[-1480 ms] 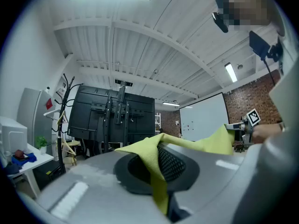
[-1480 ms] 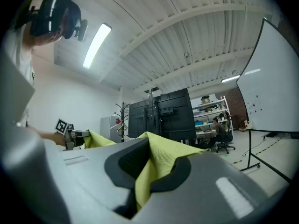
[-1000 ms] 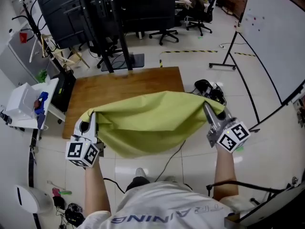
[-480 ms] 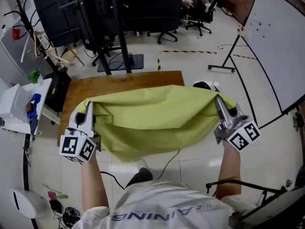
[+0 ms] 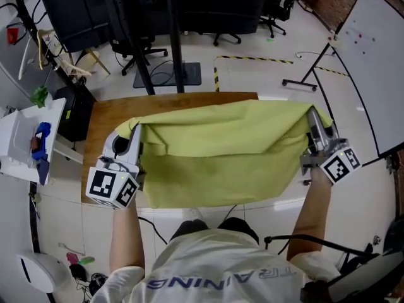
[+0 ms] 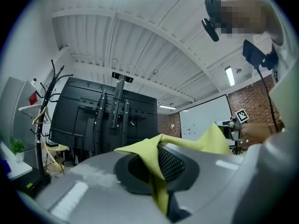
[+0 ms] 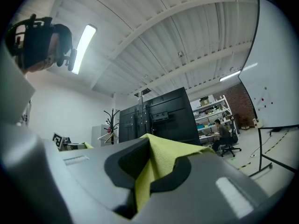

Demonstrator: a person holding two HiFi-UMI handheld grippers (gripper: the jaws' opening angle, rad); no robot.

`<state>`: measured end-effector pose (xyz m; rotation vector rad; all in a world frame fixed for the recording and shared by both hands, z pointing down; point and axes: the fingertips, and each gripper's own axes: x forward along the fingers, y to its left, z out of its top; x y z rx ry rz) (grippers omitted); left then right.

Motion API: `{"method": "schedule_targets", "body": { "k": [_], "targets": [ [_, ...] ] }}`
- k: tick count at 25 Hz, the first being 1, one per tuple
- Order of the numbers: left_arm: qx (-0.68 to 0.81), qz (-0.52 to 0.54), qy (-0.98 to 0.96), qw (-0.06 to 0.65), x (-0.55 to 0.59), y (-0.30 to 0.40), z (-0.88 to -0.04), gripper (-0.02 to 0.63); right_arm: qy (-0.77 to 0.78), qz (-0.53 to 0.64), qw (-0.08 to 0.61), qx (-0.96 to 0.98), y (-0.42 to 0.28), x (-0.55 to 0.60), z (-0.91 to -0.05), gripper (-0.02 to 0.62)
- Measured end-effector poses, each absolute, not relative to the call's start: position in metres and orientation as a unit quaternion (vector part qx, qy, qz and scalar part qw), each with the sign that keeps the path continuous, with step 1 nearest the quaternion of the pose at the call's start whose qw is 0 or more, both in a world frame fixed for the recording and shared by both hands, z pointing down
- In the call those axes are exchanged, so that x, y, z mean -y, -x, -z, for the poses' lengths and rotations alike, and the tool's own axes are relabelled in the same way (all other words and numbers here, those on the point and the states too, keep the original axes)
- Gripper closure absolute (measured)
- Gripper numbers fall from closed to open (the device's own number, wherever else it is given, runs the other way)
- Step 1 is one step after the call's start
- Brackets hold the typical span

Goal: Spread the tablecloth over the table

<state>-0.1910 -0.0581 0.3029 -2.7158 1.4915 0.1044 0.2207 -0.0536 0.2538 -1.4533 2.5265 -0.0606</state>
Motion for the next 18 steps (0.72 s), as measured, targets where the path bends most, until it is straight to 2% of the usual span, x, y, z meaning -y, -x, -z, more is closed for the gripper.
{"method": "schedule_targets", "body": {
  "k": [5, 11, 18],
  "targets": [
    [-0.480, -0.022, 0.877, 0.017, 0.083, 0.198, -0.312, 0.595, 0.508, 0.023, 0.092, -0.856, -0.201, 0.075, -0.266, 0.586],
    [-0.491, -0.010, 0.871, 0.007, 0.111, 0.199, -0.322, 0.595, 0.524, 0.031, 0.068, -0.848, -0.209, 0.094, -0.282, 0.586],
    [-0.502, 0.002, 0.865, 0.001, 0.133, 0.182, -0.331, 0.595, 0.523, 0.064, 0.085, -0.845, -0.237, 0.145, -0.296, 0.586]
  ]
}}
